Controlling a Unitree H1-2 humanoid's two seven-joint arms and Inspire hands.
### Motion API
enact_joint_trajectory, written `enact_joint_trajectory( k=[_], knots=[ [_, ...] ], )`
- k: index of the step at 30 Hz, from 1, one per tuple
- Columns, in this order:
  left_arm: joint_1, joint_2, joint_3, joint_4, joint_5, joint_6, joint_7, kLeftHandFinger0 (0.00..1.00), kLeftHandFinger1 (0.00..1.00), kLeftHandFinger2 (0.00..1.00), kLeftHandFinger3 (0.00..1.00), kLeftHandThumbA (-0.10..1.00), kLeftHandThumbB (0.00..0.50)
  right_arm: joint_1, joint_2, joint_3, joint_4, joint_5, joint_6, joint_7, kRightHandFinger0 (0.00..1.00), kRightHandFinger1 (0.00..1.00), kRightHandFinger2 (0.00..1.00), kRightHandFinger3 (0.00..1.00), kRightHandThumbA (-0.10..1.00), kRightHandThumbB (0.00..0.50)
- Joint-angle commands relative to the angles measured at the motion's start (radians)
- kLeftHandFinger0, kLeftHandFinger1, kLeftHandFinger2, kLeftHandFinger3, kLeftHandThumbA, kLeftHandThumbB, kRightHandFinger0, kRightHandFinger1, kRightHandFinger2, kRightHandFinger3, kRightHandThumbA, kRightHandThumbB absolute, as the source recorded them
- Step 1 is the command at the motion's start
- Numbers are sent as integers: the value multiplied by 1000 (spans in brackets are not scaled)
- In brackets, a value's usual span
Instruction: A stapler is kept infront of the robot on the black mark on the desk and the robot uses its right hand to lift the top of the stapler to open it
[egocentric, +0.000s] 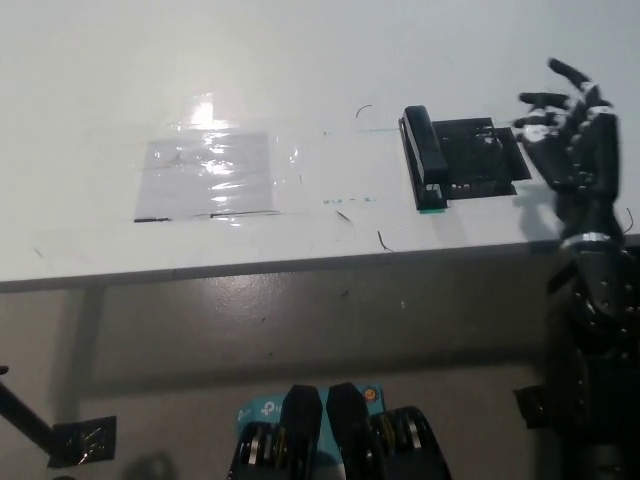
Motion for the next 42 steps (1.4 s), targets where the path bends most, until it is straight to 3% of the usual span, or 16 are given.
enact_joint_trajectory(
  k=[1,8,9,12,13,15,16,20,23,31,35,42],
  knots=[
    [-10,11,-1,-38,-5,0,9,194,222,443,695,438,0,-57,48,-36,2,139,128,27,475,463,548,845,255,0],
    [-7,7,4,-42,-9,1,8,220,231,463,740,434,0,-60,141,-137,53,318,267,-13,579,619,785,1000,268,0],
    [-8,8,2,-39,-6,-6,9,210,225,453,717,431,0,-57,153,-152,72,384,267,-40,618,668,838,1000,302,0],
    [-9,8,4,-41,-4,-11,9,200,221,454,713,425,0,-63,183,-179,79,414,267,-113,618,687,866,1000,289,0],
    [-11,5,6,-46,-8,-2,11,186,205,431,691,488,0,-61,206,-206,87,454,267,-152,664,760,942,1000,291,0],
    [-12,5,6,-46,-6,-2,11,186,205,431,687,521,0,-61,214,-215,90,469,267,-182,659,758,940,1000,294,0],
    [-16,4,11,-43,-10,2,14,193,212,442,692,502,0,-63,230,-223,94,459,267,-213,663,761,892,1000,311,0],
    [-10,6,9,-52,-7,0,11,199,222,452,713,476,0,-47,246,-222,84,490,267,-252,685,790,908,1000,344,0],
    [-8,9,6,-50,-1,-7,9,199,213,448,723,466,0,-20,269,-218,69,507,267,-286,777,843,933,1000,359,0],
    [-6,11,11,-49,-10,-6,5,200,214,453,712,459,0,-3,273,-191,73,526,267,-310,839,835,924,1000,340,0],
    [-8,11,8,-49,-4,-10,7,214,218,442,696,454,0,-28,266,-187,98,529,267,-314,837,850,934,1000,332,0],
    [-11,10,9,-45,-9,-14,5,190,210,451,706,466,0,-118,254,-215,186,528,251,-291,734,767,876,1000,372,0]
  ],
)
